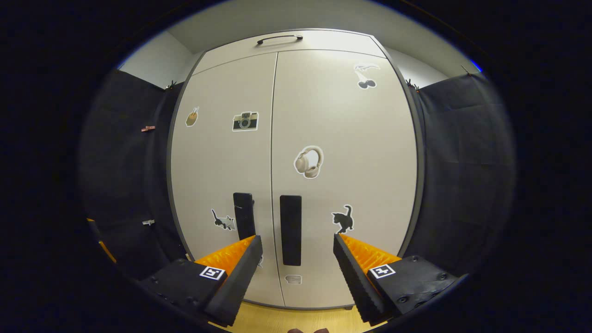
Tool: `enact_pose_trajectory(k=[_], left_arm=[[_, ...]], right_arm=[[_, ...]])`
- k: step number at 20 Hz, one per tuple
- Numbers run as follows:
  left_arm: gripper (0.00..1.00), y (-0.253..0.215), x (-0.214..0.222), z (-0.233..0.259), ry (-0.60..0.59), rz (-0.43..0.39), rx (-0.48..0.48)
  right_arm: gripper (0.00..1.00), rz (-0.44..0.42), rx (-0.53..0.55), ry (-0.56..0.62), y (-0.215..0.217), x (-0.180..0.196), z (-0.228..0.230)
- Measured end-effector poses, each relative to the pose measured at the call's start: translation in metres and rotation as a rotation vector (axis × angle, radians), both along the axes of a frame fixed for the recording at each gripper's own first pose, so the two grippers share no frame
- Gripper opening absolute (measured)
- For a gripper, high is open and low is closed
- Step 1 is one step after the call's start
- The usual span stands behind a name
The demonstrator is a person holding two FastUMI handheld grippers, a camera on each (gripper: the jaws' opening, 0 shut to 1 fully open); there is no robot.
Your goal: Open the right door of the double-door shoe cabinet with the right hand, and open the left door with the left hand.
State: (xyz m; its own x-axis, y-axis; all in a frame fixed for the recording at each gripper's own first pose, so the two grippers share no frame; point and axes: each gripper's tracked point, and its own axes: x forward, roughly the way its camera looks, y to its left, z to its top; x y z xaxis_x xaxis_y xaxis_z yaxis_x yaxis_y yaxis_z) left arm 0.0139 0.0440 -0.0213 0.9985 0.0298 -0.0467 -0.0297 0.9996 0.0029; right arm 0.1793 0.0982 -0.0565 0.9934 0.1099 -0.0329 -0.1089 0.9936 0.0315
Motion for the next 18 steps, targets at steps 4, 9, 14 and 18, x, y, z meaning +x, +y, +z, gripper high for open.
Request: enact_pose_trajectory(k=[4,9,14,18], left_arm=[[0.95,0.007,0.003,-0.005,0.015,0.01,-0.014],[0.95,0.017,0.005,-0.011,0.028,0.024,-0.03],[0.95,0.023,0.006,-0.014,0.031,0.034,-0.038],[0.95,0.02,0.003,-0.013,0.027,0.03,-0.041]], right_arm=[[0.93,-0.033,0.002,-0.008,0.003,0.038,-0.012],[0.72,-0.036,0.041,0.036,0.012,0.067,-0.029],[0.35,-0.078,0.004,0.024,0.011,0.069,-0.031],[0.22,-0.068,-0.007,0.035,0.012,0.068,-0.031]])
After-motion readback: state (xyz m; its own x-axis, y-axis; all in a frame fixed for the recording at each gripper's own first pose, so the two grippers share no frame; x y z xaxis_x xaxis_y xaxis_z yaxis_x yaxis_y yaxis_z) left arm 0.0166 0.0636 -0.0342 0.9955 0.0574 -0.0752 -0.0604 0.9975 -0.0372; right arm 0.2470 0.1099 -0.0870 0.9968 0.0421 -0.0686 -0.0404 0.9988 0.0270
